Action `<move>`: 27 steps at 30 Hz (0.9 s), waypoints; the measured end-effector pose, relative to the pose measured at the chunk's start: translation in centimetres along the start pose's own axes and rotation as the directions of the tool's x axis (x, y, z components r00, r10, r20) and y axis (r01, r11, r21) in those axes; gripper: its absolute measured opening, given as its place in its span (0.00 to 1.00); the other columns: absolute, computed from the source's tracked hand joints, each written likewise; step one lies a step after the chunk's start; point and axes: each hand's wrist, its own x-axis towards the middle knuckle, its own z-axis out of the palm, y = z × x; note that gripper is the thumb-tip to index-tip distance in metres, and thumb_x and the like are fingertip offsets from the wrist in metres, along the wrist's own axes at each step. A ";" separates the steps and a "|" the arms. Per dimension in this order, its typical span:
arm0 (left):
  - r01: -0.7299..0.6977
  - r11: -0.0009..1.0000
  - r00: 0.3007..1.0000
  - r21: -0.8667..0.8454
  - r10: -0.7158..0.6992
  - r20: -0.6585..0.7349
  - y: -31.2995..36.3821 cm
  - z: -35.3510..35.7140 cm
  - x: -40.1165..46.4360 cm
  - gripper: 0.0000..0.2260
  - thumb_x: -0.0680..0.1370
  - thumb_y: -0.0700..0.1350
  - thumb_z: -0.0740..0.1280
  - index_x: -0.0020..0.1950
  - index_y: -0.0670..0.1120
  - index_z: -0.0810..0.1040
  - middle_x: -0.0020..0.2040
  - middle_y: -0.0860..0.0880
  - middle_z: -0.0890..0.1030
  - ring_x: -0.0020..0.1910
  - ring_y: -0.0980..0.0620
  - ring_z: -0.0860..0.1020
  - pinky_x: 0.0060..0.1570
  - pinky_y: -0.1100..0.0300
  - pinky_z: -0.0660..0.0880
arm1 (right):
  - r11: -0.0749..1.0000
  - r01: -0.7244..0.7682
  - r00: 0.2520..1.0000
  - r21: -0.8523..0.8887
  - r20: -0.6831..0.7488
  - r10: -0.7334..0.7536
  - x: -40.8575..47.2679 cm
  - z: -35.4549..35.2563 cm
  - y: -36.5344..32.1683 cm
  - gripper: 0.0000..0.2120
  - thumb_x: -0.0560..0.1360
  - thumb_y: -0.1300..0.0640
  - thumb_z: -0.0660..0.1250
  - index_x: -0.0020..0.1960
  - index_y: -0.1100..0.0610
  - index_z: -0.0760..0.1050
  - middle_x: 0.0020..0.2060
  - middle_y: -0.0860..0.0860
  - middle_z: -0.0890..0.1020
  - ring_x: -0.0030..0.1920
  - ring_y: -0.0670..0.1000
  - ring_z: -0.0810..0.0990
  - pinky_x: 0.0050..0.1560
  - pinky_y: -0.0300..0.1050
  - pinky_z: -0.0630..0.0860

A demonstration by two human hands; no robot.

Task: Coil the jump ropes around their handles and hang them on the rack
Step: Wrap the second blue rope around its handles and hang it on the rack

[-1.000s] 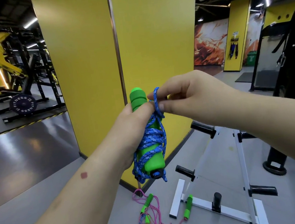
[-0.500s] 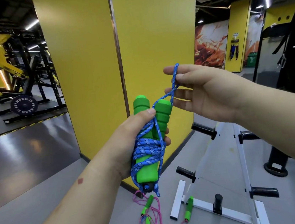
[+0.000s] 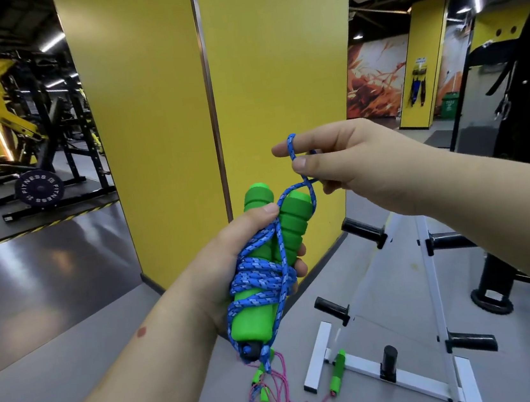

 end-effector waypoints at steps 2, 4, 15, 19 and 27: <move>-0.019 1.000 0.999 -0.002 0.019 0.045 -0.1 0.0 -0.1 0.19 0.74 0.56 0.69 0.51 0.40 0.82 0.42 0.41 0.80 0.36 0.45 0.81 0.41 0.52 0.74 | 1.000 0.000 1.000 0.001 0.009 0.000 -0.1 0.2 -0.2 0.09 0.78 0.55 0.70 0.56 0.46 0.84 0.52 0.48 0.85 0.38 0.41 0.76 0.42 0.46 0.72; -0.039 0.999 0.997 0.010 0.038 0.064 0.0 0.2 -0.2 0.19 0.74 0.56 0.69 0.50 0.40 0.81 0.42 0.40 0.80 0.36 0.45 0.80 0.40 0.53 0.75 | 1.000 -0.007 1.000 0.018 0.024 0.006 -0.2 0.4 -0.3 0.09 0.78 0.54 0.70 0.56 0.47 0.84 0.47 0.43 0.85 0.34 0.40 0.74 0.40 0.46 0.70; -0.095 0.992 0.984 -0.081 0.106 0.141 -0.4 0.8 -0.6 0.18 0.76 0.55 0.66 0.49 0.40 0.83 0.42 0.41 0.81 0.35 0.45 0.81 0.41 0.53 0.75 | 0.982 -0.089 0.988 0.168 0.138 0.066 -0.4 0.9 -0.6 0.11 0.79 0.47 0.66 0.59 0.44 0.83 0.32 0.47 0.62 0.31 0.49 0.60 0.32 0.42 0.64; -0.101 0.972 0.967 -0.214 0.146 0.210 -0.5 0.5 -0.4 0.18 0.78 0.55 0.65 0.51 0.42 0.84 0.42 0.42 0.81 0.35 0.46 0.81 0.40 0.53 0.78 | 0.945 -0.162 0.976 0.284 0.187 0.111 -0.5 1.1 -0.6 0.13 0.80 0.46 0.63 0.63 0.42 0.80 0.31 0.47 0.62 0.33 0.50 0.59 0.33 0.42 0.62; -0.066 0.880 0.989 -0.470 0.119 0.083 0.0 0.8 0.1 0.19 0.76 0.57 0.65 0.46 0.41 0.81 0.41 0.46 0.80 0.34 0.50 0.80 0.35 0.56 0.78 | 0.986 -0.035 0.990 0.161 0.142 0.012 -0.5 0.7 -0.7 0.19 0.85 0.56 0.55 0.71 0.39 0.71 0.37 0.52 0.81 0.29 0.50 0.66 0.34 0.47 0.70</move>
